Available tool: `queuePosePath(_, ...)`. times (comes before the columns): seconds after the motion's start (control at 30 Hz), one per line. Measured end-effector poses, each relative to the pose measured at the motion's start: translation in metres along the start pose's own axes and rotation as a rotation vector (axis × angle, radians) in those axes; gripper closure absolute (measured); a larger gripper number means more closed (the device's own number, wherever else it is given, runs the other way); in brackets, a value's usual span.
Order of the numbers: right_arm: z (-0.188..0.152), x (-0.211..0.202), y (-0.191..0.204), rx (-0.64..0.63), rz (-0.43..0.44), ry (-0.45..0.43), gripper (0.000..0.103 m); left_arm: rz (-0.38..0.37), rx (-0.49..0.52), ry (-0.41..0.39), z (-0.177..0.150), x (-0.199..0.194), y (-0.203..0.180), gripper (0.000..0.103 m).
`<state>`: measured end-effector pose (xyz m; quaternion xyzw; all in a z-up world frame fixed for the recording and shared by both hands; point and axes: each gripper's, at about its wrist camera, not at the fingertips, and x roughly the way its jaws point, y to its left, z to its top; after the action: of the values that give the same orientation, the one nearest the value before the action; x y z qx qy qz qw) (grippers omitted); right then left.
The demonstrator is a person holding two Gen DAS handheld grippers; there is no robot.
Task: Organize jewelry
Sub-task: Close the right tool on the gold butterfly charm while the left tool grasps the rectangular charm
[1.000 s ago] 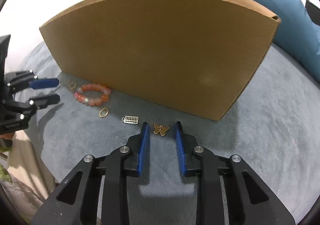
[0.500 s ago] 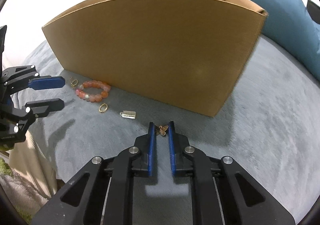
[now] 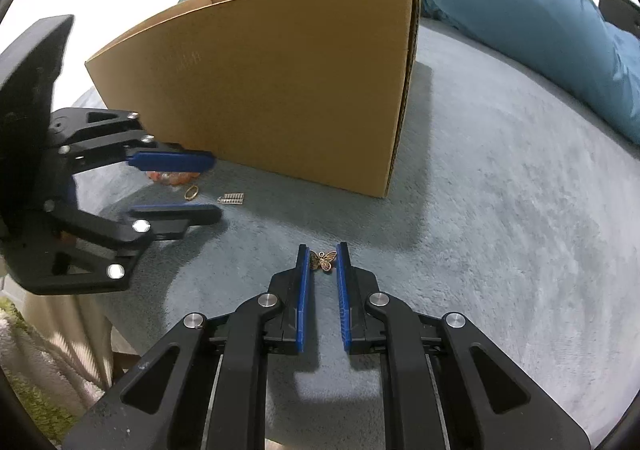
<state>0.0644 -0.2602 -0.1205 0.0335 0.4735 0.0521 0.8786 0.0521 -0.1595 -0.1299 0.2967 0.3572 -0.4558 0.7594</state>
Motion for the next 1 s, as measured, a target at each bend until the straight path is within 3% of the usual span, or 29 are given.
queuePosePath(0.27,-0.008,0.000,-0.016,0.004,0.015,-0.014,0.092,-0.030,0.017,0.039,0.004,0.015,0.001,0.076)
queuePosePath(0.63,-0.018,-0.009,-0.024,0.001,0.022,-0.025,0.092,-0.076,-0.021,0.064,0.007,0.022,0.000,0.095)
queuePosePath(1.0,-0.019,-0.015,-0.027,0.008,0.017,-0.042,0.092,-0.071,-0.045,0.041,0.008,0.011,0.000,0.096)
